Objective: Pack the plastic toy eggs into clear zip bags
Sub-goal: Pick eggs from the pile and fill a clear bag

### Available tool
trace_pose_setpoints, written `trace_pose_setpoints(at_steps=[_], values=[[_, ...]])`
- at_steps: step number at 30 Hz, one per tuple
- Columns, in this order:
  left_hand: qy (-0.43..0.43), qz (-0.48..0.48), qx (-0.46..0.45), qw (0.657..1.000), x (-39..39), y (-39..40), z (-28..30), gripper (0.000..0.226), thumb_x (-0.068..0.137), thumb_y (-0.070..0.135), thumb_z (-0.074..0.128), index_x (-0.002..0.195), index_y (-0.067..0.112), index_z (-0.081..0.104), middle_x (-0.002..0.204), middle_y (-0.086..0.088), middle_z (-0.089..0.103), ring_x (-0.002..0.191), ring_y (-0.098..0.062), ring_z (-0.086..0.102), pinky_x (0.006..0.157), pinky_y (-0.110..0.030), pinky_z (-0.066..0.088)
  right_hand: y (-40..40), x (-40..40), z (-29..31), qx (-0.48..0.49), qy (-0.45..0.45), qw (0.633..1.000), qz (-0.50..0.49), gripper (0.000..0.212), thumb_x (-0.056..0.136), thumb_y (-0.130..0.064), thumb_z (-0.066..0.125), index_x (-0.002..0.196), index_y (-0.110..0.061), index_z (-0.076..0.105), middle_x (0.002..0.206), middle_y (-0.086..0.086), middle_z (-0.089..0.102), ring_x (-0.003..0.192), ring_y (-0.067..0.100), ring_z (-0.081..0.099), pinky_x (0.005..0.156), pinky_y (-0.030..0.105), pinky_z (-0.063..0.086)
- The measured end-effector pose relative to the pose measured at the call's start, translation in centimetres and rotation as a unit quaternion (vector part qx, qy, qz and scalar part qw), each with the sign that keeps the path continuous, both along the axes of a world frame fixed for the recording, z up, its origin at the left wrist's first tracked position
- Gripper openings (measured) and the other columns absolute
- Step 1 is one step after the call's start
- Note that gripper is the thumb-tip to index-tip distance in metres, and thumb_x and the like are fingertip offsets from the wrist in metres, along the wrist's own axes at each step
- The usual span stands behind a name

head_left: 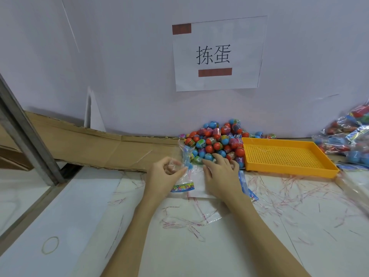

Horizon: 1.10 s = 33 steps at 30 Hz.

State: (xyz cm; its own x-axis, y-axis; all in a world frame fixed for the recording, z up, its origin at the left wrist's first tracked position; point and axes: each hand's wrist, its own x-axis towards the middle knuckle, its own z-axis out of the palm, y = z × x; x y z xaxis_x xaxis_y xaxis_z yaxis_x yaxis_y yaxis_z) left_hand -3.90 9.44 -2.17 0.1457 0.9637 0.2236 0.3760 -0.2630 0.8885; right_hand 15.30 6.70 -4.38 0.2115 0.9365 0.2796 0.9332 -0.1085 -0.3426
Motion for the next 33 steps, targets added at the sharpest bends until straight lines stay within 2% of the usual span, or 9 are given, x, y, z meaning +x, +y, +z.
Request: trace_pose_setpoints(at_steps=[3,7,9,11,15,20,23,30,33], values=[[0.003,-0.006,-0.004,1.0,0.0,0.1,0.0,0.017,0.085,0.035,0.084,0.094,0.027,0.073,0.072,0.007,0.062,0.061,-0.007,0.056,0.051,-0.018,0.046,-0.2,-0.3,0.4,0.061,0.052,0.996,-0.031,0.024,0.105,-0.039,0.044,0.124,-0.032,0.059,0.111,-0.001,0.046,0.112,0.02,0.045,0.108,0.043,0.021],[0.008,-0.01,-0.005,1.0,0.0,0.0,0.2,0.018,0.083,0.036,0.085,0.094,0.029,0.072,0.074,0.005,0.069,0.06,-0.005,0.06,0.051,-0.016,0.048,-0.5,-0.5,1.6,0.183,0.09,0.978,-0.05,0.018,0.103,-0.036,0.053,0.117,-0.025,0.053,0.099,-0.003,0.054,0.092,0.017,0.051,0.09,0.037,0.036],[0.005,-0.016,-0.007,1.0,0.1,-0.2,0.4,0.02,0.082,0.036,0.086,0.095,0.03,0.072,0.071,0.009,0.068,0.058,-0.001,0.061,0.049,-0.013,0.047,-0.8,-0.5,2.4,0.242,0.197,0.95,-0.01,0.014,0.102,-0.028,0.058,0.113,-0.024,0.052,0.092,-0.001,0.06,0.079,0.015,0.055,0.073,0.031,0.046],[-0.006,-0.036,-0.005,0.999,0.1,-0.3,0.5,0.021,0.081,0.034,0.088,0.095,0.031,0.072,0.066,0.01,0.067,0.058,0.0,0.061,0.051,-0.013,0.048,-1.2,-0.5,3.0,0.277,0.303,0.911,0.034,0.016,0.102,-0.02,0.06,0.113,-0.026,0.05,0.081,-0.001,0.06,0.063,0.012,0.054,0.055,0.029,0.046],[-0.012,-0.06,0.003,0.998,0.3,-0.5,0.5,0.024,0.08,0.033,0.089,0.096,0.033,0.071,0.069,0.01,0.07,0.064,-0.001,0.066,0.057,-0.012,0.051,-1.9,-0.8,3.9,0.284,0.355,0.888,0.074,0.036,0.094,-0.016,0.072,0.12,-0.025,0.05,0.088,-0.002,0.064,0.076,0.01,0.063,0.064,0.018,0.054],[0.008,-0.057,0.012,0.998,0.5,-0.6,0.5,0.027,0.081,0.034,0.088,0.101,0.033,0.07,0.074,0.006,0.072,0.07,-0.005,0.068,0.057,-0.012,0.051,-1.9,-1.3,3.9,0.284,0.346,0.891,0.075,0.03,0.092,-0.019,0.075,0.114,-0.026,0.055,0.099,-0.006,0.066,0.087,0.013,0.065,0.073,0.019,0.056],[0.023,-0.062,0.022,0.998,0.4,-0.7,0.4,0.031,0.08,0.038,0.088,0.105,0.034,0.07,0.076,0.008,0.072,0.07,-0.005,0.067,0.061,-0.015,0.053,-2.1,-1.4,4.2,0.312,0.349,0.88,0.075,0.031,0.093,-0.016,0.073,0.116,-0.024,0.054,0.103,-0.011,0.065,0.094,0.006,0.066,0.076,0.015,0.055],[0.031,-0.106,0.042,0.993,0.3,-0.6,0.3,0.054,0.078,0.043,0.089,0.125,0.036,0.064,0.079,0.016,0.072,0.064,0.006,0.057,0.074,-0.02,0.047,-2.3,-1.6,4.5,0.296,0.299,0.903,0.085,0.028,0.104,-0.028,0.055,0.131,-0.023,0.059,0.104,-0.008,0.066,0.075,0.002,0.058,0.065,0.011,0.045],[0.037,-0.113,0.062,0.991,0.2,-0.6,0.1,0.069,0.075,0.05,0.088,0.135,0.04,0.055,0.08,0.016,0.073,0.066,0.006,0.057,0.073,-0.021,0.045,-2.3,-1.4,4.5,0.271,0.283,0.915,0.093,0.033,0.098,-0.028,0.066,0.128,-0.021,0.055,0.088,-0.008,0.062,0.07,0.004,0.055,0.061,0.013,0.045]])
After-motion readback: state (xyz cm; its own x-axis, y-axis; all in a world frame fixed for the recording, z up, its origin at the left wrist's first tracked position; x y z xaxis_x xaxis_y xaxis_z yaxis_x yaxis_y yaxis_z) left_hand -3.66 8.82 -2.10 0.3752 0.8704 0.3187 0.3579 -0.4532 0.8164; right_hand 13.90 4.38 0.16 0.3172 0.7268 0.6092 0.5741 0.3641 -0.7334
